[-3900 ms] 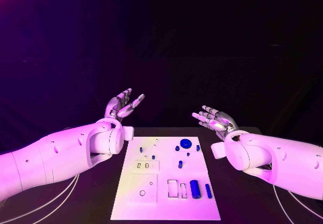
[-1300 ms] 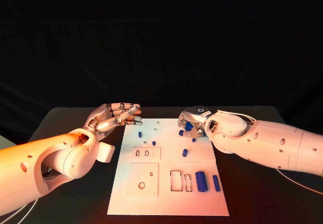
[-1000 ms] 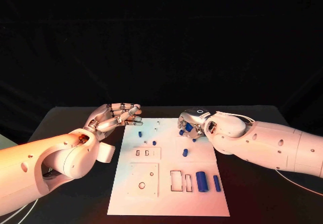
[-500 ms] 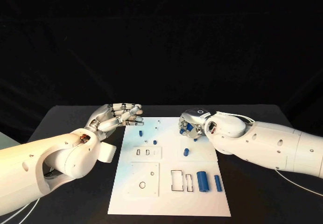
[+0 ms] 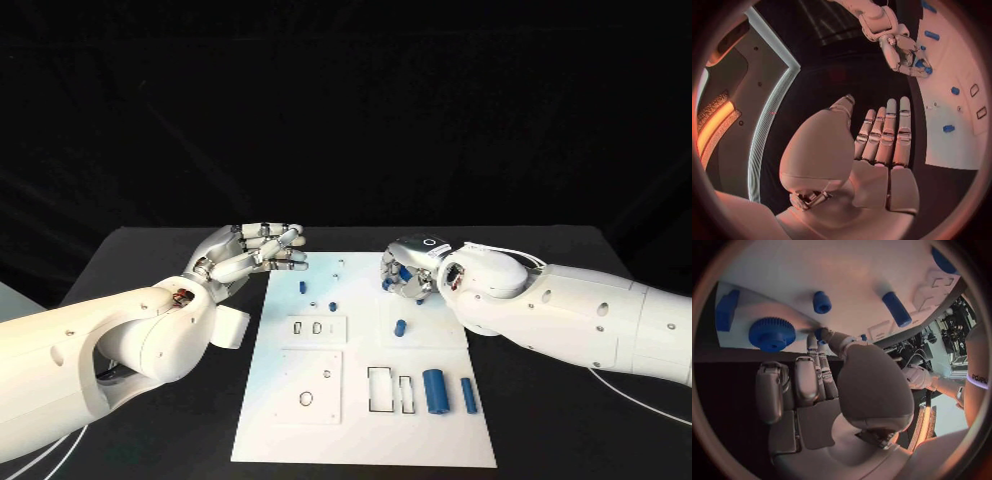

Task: Assemble the parts on the task board

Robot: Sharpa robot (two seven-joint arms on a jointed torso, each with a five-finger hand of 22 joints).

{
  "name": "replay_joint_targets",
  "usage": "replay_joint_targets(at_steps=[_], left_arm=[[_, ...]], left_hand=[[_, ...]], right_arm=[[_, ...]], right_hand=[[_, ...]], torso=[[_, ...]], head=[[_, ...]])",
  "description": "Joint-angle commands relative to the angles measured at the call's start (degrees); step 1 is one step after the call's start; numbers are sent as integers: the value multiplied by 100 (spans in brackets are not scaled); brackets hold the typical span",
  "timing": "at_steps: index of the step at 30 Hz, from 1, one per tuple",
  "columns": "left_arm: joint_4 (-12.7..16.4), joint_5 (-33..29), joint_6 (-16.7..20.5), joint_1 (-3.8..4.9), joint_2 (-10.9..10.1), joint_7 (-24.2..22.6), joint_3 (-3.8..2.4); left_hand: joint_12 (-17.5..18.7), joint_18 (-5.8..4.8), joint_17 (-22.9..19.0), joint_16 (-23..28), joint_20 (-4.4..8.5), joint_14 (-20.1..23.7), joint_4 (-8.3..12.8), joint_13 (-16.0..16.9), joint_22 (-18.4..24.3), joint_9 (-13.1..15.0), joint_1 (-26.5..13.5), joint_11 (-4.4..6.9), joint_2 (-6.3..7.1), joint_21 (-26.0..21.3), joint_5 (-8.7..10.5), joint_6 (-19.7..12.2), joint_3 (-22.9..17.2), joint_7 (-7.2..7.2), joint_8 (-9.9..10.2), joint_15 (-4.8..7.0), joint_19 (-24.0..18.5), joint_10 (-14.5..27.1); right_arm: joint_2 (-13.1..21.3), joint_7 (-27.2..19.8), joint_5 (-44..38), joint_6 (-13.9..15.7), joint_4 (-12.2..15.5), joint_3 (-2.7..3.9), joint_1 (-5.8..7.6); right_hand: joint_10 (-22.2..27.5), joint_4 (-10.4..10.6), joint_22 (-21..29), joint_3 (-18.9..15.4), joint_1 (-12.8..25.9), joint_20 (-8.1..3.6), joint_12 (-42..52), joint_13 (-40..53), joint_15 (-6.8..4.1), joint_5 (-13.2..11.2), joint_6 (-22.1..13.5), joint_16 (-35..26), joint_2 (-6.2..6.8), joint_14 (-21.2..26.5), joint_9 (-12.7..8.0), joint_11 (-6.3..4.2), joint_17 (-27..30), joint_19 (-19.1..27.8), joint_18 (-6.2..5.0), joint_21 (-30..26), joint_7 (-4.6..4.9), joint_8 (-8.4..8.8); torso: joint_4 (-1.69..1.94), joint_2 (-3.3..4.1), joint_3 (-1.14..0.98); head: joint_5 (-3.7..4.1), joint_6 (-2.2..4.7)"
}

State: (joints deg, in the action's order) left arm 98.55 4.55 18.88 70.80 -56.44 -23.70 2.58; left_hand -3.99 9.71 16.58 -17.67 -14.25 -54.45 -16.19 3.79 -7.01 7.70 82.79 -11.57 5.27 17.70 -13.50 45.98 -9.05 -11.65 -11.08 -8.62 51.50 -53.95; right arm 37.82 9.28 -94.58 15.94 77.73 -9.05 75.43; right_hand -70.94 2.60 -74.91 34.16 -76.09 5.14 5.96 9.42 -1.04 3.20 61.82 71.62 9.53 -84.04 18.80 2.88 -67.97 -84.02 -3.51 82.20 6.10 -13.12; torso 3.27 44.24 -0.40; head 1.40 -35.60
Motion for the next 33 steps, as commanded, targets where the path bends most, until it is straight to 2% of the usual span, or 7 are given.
replay_joint_targets(at_steps=[1, 7, 11, 15, 20, 30, 33], left_arm=[[-5, -91, -34, 11, 5, -69, -6], [-20, -124, -36, 11, 2, -108, -6], [-18, -140, -16, 12, 4, -139, -8], [-21, -147, -24, 12, 17, -157, -9], [-18, -150, -27, 12, 28, -163, -10], [-27, -156, -33, 16, 79, -151, -13], [-27, -156, -34, 17, 89, -144, -15]], left_hand=[[13, 74, 6, 25, -16, 50, -3, -4, 7, -6, 53, -1, -7, -4, 28, -39, -36, -287, 35, 0, -7, 36], [16, 74, 20, 23, -18, 54, 1, -3, 9, -7, 64, -4, -2, -2, 32, -48, -44, -292, 37, -2, -7, 44], [16, 73, 66, 21, -26, 73, -40, 1, 19, -6, -59, -13, 41, -2, 47, -60, 26, -302, 35, -10, -14, 59], [16, 73, 68, 20, -26, 74, -38, 1, 19, -6, -58, -13, 41, -2, 46, -60, 26, -302, 35, -10, -15, 60], [16, 73, 69, 21, -26, 75, -38, 1, 19, -6, -61, -14, 42, -2, 46, -61, 28, -302, 35, -11, -15, 61], [16, 73, 71, 21, -27, 76, -38, 1, 20, -6, -65, -14, 42, -2, 46, -62, 30, -302, 35, -11, -16, 62], [16, 73, 71, 21, -27, 76, -38, 1, 20, -6, -65, -14, 42, -2, 46, -62, 30, -302, 35, -11, -16, 62]], right_arm=[[-5, 47, 50, 267, 39, 5, 1], [-100, 75, 51, 616, 37, 25, 61], [-297, 80, 43, 743, -124, 34, 100], [-495, 56, 6, 787, -299, 45, 123], [-727, 24, -43, 831, -522, 59, 132], [-1119, -6, -113, 837, -998, 67, 132], [-1189, -16, -121, 839, -1114, 68, 128]], right_hand=[[-38, -3, -401, 22, -35, -55, 23, 17, -51, 17, 46, 40, -110, -150, 59, -3, -7, -20, 76, 22, 2, -39], [-39, 4, -433, -9, 11, -57, 14, 26, -45, 12, 27, 66, -69, -159, 88, 5, -34, -36, 83, 43, 9, -48], [-41, 4, -427, -12, 15, -57, 14, 27, -46, 12, 27, 59, -66, -158, 92, 4, -25, -33, 82, 39, 7, -50], [-41, 3, -406, -13, 18, -57, 11, 30, -46, 14, 22, 31, -62, -151, 99, 3, 10, -21, 77, 24, 7, -51], [-39, -12, -407, -7, 4, -57, 7, 32, -48, 16, 15, 27, -58, -149, 107, 1, 16, -22, 77, 24, 8, -52], [-31, -31, -400, -5, -4, -58, -2, 35, -48, 15, -1, 28, -44, -150, 118, 5, 17, -18, 74, 19, 18, -50], [-28, -34, -407, -6, -3, -58, -5, 36, -47, 15, -6, 25, -38, -149, 121, 7, 22, -21, 76, 23, 21, -50]], torso=[[2, 4, -1], [1, 9, 3], [5, 28, 22], [33, 33, 1], [76, 47, 28], [109, 70, 58], [135, 78, 77]], head=[[-11, 21], [-23, 59], [-14, 100], [-15, 92], [13, 94], [-16, 114], [-9, 115]])
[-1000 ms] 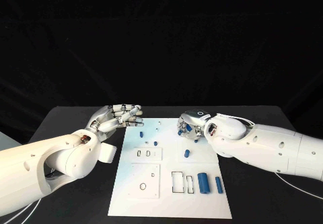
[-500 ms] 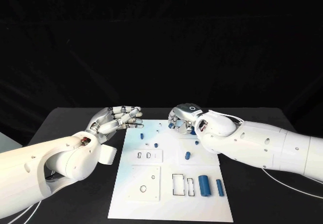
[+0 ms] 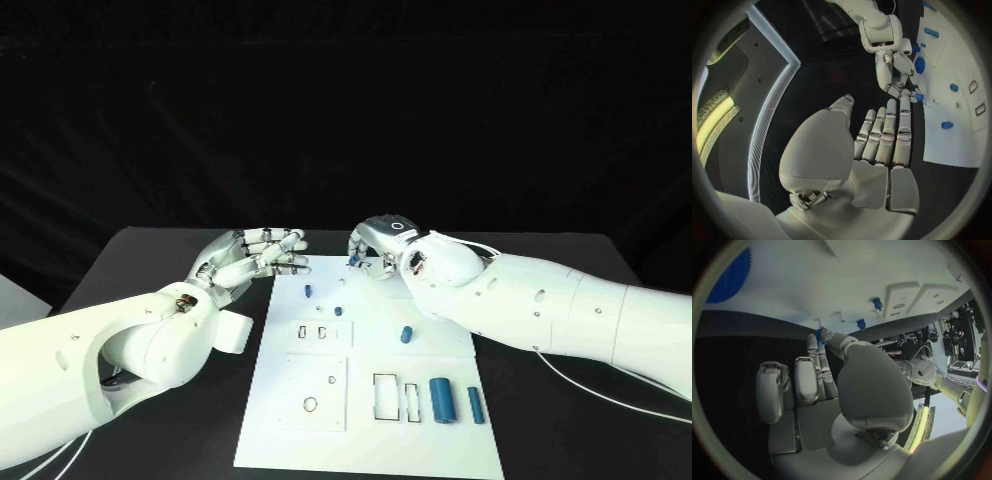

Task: Assemble the parts on the task board

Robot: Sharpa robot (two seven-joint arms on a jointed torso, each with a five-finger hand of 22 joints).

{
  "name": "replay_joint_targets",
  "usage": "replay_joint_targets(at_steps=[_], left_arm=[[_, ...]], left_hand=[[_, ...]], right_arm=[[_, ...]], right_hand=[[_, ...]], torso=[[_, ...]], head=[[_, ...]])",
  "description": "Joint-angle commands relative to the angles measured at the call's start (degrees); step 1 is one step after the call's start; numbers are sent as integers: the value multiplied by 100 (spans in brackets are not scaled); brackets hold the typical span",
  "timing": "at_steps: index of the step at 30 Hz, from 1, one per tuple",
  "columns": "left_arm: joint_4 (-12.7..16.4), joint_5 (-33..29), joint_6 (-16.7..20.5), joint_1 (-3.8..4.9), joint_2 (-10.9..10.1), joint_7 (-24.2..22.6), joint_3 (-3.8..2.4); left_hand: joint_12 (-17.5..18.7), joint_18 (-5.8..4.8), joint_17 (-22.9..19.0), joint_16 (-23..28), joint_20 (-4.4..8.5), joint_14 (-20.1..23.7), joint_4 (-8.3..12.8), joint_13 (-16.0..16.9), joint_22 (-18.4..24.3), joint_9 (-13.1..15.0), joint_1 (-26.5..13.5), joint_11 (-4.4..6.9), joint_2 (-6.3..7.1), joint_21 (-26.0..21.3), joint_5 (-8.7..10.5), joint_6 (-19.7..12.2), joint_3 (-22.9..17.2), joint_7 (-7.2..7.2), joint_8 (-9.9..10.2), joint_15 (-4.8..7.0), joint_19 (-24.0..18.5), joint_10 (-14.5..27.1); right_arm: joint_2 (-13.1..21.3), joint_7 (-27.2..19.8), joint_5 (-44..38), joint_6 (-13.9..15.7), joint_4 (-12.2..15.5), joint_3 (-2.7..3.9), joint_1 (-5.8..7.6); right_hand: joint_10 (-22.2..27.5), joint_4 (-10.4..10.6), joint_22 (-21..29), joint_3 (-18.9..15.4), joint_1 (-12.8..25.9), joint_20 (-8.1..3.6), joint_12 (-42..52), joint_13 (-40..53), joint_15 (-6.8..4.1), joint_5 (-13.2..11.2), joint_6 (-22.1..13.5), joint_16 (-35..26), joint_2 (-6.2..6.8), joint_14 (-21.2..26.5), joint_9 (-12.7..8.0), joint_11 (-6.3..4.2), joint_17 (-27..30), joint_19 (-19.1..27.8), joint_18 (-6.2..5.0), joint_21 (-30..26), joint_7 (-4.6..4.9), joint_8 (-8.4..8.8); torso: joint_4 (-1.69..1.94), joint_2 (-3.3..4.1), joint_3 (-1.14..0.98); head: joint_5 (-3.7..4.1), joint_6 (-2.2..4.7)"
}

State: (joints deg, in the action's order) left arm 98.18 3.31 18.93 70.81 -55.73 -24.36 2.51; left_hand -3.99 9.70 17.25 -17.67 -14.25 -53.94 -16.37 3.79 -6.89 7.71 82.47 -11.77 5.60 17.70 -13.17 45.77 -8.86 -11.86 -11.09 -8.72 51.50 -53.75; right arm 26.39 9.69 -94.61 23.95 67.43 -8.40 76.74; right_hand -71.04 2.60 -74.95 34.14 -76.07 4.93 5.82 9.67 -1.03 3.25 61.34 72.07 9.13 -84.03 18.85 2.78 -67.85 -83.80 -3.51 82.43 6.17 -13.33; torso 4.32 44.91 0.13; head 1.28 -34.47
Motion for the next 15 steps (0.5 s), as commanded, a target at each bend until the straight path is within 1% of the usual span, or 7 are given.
replay_joint_targets(at_steps=[1, 2, 5, 7, 8, 14, 15], left_arm=[[9, -33, -39, 17, 20, -76, -9], [10, -33, -40, 17, 21, -73, -9], [10, -33, -40, 19, 27, -64, -11], [11, -33, -40, 20, 29, -60, -12], [11, -33, -40, 20, 29, -59, -12], [13, -32, -38, 25, 26, -51, -14], [9, -32, -36, 26, 30, -50, -15]], left_hand=[[17, 74, 12, 22, -28, 31, -23, 1, 9, -7, -49, 4, 3, -2, 11, -45, 17, -283, 35, -3, -18, 47], [17, 74, 12, 22, -28, 31, -23, 1, 9, -7, -49, 4, 3, -2, 11, -45, 17, -283, 35, -3, -18, 47], [17, 74, 12, 22, -28, 31, -23, 1, 9, -7, -49, 4, 3, -2, 11, -45, 17, -283, 35, -3, -18, 47], [17, 74, 12, 22, -28, 31, -23, 1, 9, -7, -49, 4, 3, -2, 11, -45, 17, -283, 35, -3, -18, 47], [17, 74, 12, 22, -28, 31, -23, 1, 9, -7, -49, 4, 3, -2, 11, -45, 17, -283, 35, -3, -18, 47], [18, 74, 17, 22, -29, 34, -21, 1, 10, -7, -54, 3, -3, -3, 9, -48, 17, -284, 36, -4, -20, 51], [18, 74, 17, 22, -29, 34, -21, 1, 10, -7, -54, 3, -3, -3, 9, -48, 17, -284, 36, -4, -20, 51]], right_arm=[[-68, -62, -120, 42, -121, 3, -5], [-89, -67, -121, 45, -154, 3, -6], [-128, -78, -124, 49, -216, 3, -11], [-137, -79, -124, 47, -230, 3, -13], [-141, -81, -125, 45, -237, 3, -15], [-178, -86, -122, 10, -285, 2, -25], [-190, -88, -121, 4, -299, 2, -30]], right_hand=[[-16, -36, -399, -6, -3, -37, 6, 11, -46, 10, 38, -22, 8, -149, 118, 19, 12, -41, 75, -3, 16, -27], [-16, -36, -399, -6, -3, -37, 6, 11, -46, 10, 38, -22, 8, -149, 118, 19, 12, -41, 75, -3, 16, -27], [-16, -36, -399, -6, -3, -37, 6, 11, -46, 10, 38, -22, 8, -149, 118, 19, 12, -41, 75, -3, 16, -27], [-15, -37, -395, -6, 0, -36, 4, 12, -45, 10, 34, -21, 12, -149, 122, 22, 11, -39, 74, -6, 19, -27], [-15, -37, -395, -6, 0, -36, 4, 12, -45, 10, 34, -21, 12, -149, 122, 22, 11, -39, 74, -6, 19, -27], [-14, -30, -388, -9, 15, -35, 1, 14, -41, 9, 27, -27, 14, -147, 127, 27, 19, -35, 72, -11, 24, -26], [-13, -27, -387, -11, 23, -34, -1, 15, -40, 9, 24, -31, 16, -146, 129, 30, 24, -34, 72, -13, 26, -25]], torso=[[26, 13, 21], [28, 14, 23], [47, 20, 40], [39, 17, 37], [41, 18, 38], [26, 24, 29], [24, 25, 26]], head=[[-8, -1], [-8, 0], [-14, -4], [-36, -6], [-33, -11], [-59, -21], [-75, -25]])
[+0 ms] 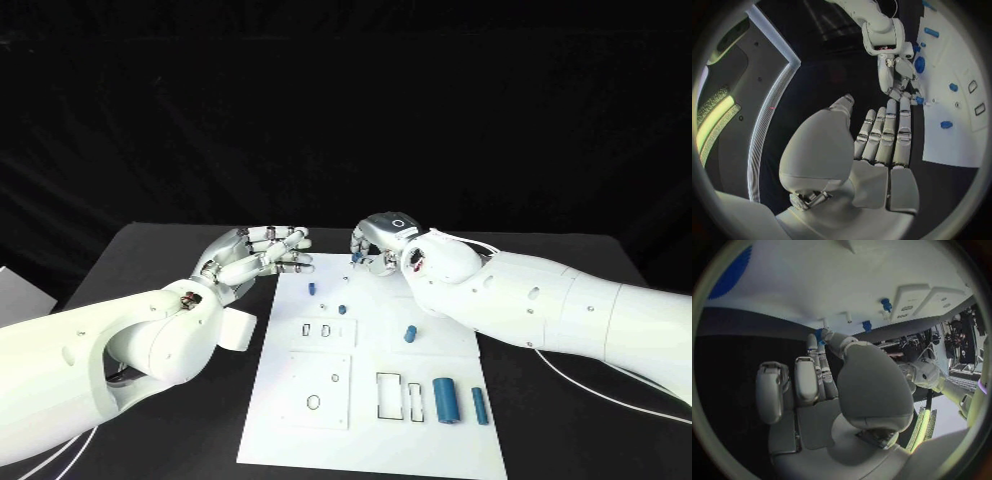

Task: Assemble the parts on the task board

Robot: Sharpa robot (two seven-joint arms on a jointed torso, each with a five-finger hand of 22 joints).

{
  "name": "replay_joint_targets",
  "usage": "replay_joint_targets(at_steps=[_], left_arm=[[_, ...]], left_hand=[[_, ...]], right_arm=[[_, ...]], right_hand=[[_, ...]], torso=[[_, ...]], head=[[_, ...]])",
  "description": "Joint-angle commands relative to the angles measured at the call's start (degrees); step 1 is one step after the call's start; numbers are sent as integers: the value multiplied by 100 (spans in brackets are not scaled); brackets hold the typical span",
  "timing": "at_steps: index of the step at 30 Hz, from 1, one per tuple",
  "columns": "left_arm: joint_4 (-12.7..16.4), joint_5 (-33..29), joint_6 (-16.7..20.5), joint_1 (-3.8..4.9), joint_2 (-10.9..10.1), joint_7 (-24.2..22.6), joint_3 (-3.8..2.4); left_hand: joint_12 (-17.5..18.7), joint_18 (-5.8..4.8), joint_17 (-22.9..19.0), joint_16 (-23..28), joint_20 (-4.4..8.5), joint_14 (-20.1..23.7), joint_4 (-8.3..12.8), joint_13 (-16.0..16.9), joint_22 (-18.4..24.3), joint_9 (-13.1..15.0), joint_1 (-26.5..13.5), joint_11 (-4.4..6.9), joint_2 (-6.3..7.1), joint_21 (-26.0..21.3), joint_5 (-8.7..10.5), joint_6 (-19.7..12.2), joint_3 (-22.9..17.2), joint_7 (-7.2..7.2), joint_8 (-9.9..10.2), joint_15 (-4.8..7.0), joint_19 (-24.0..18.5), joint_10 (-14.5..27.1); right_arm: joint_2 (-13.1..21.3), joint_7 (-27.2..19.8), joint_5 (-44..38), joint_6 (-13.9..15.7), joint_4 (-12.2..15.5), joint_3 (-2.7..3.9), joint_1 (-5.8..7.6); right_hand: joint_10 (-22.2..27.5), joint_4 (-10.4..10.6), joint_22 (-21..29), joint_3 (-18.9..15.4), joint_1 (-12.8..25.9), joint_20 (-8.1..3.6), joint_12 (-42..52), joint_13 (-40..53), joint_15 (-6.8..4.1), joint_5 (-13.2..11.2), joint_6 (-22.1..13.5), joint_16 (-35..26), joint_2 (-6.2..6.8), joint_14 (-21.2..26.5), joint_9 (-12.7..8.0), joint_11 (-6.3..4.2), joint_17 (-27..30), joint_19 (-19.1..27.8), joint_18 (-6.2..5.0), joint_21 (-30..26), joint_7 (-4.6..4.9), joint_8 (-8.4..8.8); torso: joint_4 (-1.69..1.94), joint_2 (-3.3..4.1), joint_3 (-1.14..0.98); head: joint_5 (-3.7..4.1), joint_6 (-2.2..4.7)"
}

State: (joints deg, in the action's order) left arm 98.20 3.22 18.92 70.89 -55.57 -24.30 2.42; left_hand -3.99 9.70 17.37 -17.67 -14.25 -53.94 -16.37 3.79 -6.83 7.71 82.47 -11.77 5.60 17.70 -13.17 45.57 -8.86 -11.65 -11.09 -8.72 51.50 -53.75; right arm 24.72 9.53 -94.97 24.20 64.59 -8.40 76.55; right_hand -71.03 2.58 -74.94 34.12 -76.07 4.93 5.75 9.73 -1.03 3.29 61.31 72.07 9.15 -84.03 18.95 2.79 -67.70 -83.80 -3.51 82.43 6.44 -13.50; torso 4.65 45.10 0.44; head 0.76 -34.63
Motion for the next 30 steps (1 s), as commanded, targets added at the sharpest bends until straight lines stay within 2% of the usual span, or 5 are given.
replay_joint_targets(at_steps=[1, 5, 10, 30], left_arm=[[4, -23, -36, 18, 17, -54, -6], [-18, -22, -37, 24, 42, -47, -7], [-35, -22, -39, 26, 61, -45, -8], [-73, -22, -31, 28, 80, -34, -8]], left_hand=[[18, 74, 6, 22, -29, 35, -21, 0, 5, -7, -55, 3, -4, -2, 9, -28, 17, -306, 37, -4, -20, 52], [19, 74, 7, 23, -30, 37, -20, 0, 5, -8, -55, 2, -6, -3, 8, -29, 17, -306, 37, -4, -21, 53], [19, 74, 7, 23, -30, 37, -20, 0, 5, -8, -55, 2, -6, -3, 8, -29, 17, -306, 37, -4, -21, 53], [20, 71, 16, 31, -33, 57, -13, 0, 10, -8, -53, -1, -13, -8, 6, -37, 16, -307, 39, -9, -33, 63]], right_arm=[[-30, -73, -83, -23, -24, 2, -15], [-68, -87, -70, -54, -86, 1, -51], [-93, -117, -64, -57, -126, 1, -82], [-147, -149, -62, -68, -106, 0, -103]], right_hand=[[-14, -25, -387, -9, 23, -34, 6, 10, -40, 5, 27, -31, 15, -146, 119, 29, 9, -34, 71, -13, -1, -8], [-11, -18, -391, -11, 37, -32, 2, 11, -37, 5, 20, -28, 17, -147, 124, 32, 6, -35, 72, -11, 1, -6], [-11, -18, -391, -11, 37, -32, 2, 11, -37, 5, 20, -28, 17, -147, 124, 32, 6, -35, 72, -11, 1, -6], [-4, -14, -347, -11, 54, -29, -8, 15, -33, 6, -1, -67, 25, -136, 134, 35, 56, -11, 61, -42, 5, 0]], torso=[[-8, 7, -5], [-8, 6, -13], [-16, 4, -8], [-19, 10, -7]], head=[[-25, -8], [-43, -18], [-88, -30], [-120, -44]])
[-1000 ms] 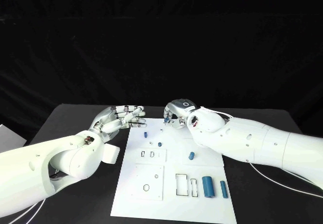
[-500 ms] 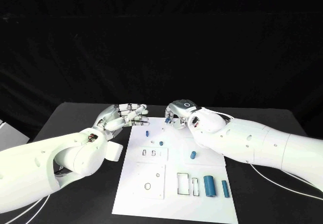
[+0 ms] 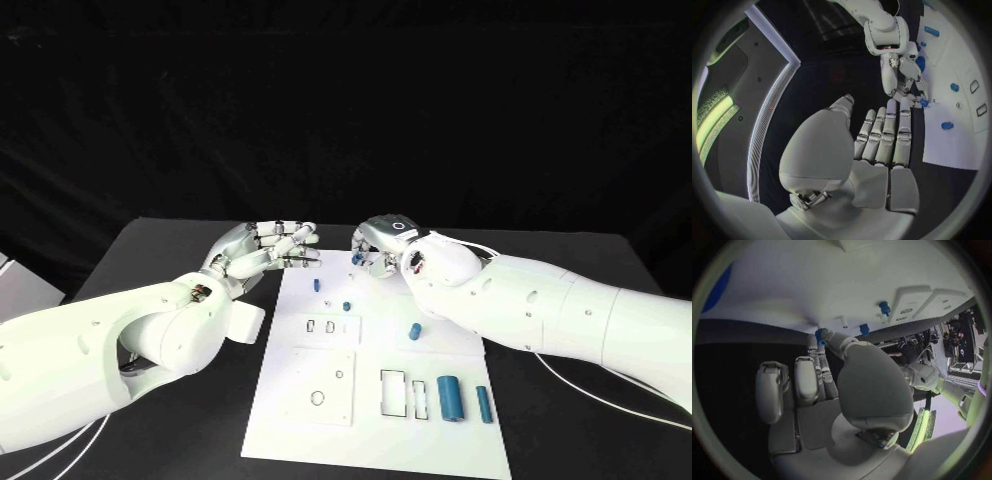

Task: Assemble the parts on the task board

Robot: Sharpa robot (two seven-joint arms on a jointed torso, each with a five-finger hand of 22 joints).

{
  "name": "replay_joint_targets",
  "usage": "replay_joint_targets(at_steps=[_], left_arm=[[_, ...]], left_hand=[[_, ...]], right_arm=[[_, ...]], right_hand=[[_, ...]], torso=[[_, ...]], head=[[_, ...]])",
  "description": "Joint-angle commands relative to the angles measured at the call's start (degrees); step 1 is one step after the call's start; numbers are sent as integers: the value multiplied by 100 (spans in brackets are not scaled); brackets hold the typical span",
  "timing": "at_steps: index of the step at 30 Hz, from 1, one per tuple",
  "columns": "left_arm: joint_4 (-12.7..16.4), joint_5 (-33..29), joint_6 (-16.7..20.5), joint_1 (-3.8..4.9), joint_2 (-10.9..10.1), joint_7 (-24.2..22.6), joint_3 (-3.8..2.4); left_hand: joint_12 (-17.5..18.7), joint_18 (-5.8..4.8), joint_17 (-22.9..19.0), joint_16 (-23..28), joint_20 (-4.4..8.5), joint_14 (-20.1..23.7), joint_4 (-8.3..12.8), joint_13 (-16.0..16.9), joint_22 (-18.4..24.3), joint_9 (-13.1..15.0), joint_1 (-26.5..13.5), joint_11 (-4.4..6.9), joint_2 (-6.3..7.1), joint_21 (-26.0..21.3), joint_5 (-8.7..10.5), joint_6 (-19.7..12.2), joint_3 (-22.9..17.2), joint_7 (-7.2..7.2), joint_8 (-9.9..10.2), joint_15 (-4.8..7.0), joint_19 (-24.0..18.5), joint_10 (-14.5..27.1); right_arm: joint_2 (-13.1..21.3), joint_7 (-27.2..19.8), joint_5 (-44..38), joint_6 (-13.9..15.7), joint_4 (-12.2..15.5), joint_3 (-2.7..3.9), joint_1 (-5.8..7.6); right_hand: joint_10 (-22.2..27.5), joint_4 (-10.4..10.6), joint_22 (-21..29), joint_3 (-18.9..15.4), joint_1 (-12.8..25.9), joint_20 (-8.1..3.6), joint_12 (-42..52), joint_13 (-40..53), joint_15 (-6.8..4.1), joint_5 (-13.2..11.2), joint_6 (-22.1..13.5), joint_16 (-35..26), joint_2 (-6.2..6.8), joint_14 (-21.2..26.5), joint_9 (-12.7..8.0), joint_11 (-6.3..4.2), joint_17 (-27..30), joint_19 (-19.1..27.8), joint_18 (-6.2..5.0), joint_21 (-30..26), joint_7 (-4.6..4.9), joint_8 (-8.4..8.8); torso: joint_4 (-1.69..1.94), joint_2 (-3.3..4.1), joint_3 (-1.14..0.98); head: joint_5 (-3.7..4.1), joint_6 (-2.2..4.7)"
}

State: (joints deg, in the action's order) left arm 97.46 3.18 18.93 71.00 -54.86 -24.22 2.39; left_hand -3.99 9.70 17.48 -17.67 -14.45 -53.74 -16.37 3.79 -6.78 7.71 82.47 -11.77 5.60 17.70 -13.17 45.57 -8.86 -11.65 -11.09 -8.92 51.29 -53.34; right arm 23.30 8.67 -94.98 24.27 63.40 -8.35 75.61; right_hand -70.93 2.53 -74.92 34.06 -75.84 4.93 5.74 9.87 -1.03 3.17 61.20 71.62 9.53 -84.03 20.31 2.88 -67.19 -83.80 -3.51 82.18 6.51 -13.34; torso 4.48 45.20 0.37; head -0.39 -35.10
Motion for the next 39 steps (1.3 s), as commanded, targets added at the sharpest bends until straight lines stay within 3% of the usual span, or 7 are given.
replay_joint_targets(at_steps=[1, 9, 14, 25, 34, 36, 39], left_arm=[[1, -18, -29, 17, 8, -41, -6], [-4, -16, -11, 20, -5, -27, -6], [-1, -16, -11, 22, -5, -23, -6], [-5, -16, -1, 24, -22, -18, -6], [-19, 15, 13, 25, -60, 3, -6], [-17, 21, 17, 25, -75, 8, -6], [-16, 29, 17, 25, -93, 16, -6]], left_hand=[[20, 71, 5, 32, -13, 37, -13, 0, 5, -9, -54, -1, -13, -8, 6, -37, 16, -307, 39, 11, -13, 21], [20, 71, 5, 32, -13, 37, -13, 0, 5, -9, -54, -1, -13, -8, 6, -37, 16, -307, 39, 11, -13, 21], [20, 71, 5, 32, -13, 37, -13, 0, 5, -9, -54, -1, -13, -8, 6, -37, 16, -307, 39, 11, -13, 21], [20, 71, 5, 32, -13, 37, -13, 0, 5, -9, -54, -1, -13, -8, 6, -37, 16, -307, 39, 11, -13, 21], [20, 71, 18, 36, -16, 51, -8, 0, 9, -9, -51, -3, -17, -10, 6, -45, 16, -310, 40, 8, -21, 30], [19, 72, 20, 35, -16, 51, -8, 0, 9, -9, -52, -2, -15, -10, 6, -45, 18, -309, 39, 8, -21, 28], [16, 73, 23, 33, -16, 48, -7, 1, 9, -8, -52, -1, -11, -9, 8, -43, 21, -308, 38, 9, -20, 25]], right_arm=[[-5, -63, -61, -88, 13, -5, -9], [-20, -21, -60, -123, -20, -5, -9], [-48, -27, -11, -11, -70, -6, -7], [47, 32, -9, 92, 5, -7, -4], [837, 105, 285, 315, 865, 63, 25], [1124, 43, 678, 471, 1138, 93, 54], [1577, -66, 1472, 667, 1502, 125, 97]], right_hand=[[-14, -8, -349, -5, 31, -29, -7, 2, -33, 17, 9, -23, -13, -136, -2, 25, 5, -11, 61, -18, -2, -16], [26, 6, -304, -11, 77, -18, -42, 0, -19, 17, -33, -70, 27, -115, 15, 44, 57, 19, 50, -55, 13, 1], [607, 178, 347, -245, 359, 122, -220, -112, 143, 16, -600, -643, 437, 102, -54, 241, 664, 405, -105, -587, 231, 351], [1125, 428, 1148, -1236, -96, 169, -150, -275, 177, 30, -799, -1525, 265, 296, -131, 287, 1476, 728, -268, -1389, 232, 592], [789, 498, 648, -1214, -271, 102, 20, -233, 93, 28, -668, -1140, 260, 97, -135, 202, 1071, 403, -155, -993, 180, 584], [479, 523, 388, -1100, -300, -21, 196, -152, -54, 29, -626, -888, 312, 7, -133, 101, 812, 271, -102, -779, 87, 576], [-11, 416, 10, -961, -461, -53, 719, 164, -52, 26, -591, -525, 439, -85, -107, 6, 436, 106, -16, -466, 94, 527]], torso=[[-2, 2, 1], [-8, 5, 2], [-4, 7, 6], [-8, 8, 4], [-82, -19, -1], [-107, -32, -4], [-139, -47, -3]], head=[[-8, 5], [-16, 19], [-17, 29], [-33, 30], [-7, 52], [12, 48], [49, 69]])
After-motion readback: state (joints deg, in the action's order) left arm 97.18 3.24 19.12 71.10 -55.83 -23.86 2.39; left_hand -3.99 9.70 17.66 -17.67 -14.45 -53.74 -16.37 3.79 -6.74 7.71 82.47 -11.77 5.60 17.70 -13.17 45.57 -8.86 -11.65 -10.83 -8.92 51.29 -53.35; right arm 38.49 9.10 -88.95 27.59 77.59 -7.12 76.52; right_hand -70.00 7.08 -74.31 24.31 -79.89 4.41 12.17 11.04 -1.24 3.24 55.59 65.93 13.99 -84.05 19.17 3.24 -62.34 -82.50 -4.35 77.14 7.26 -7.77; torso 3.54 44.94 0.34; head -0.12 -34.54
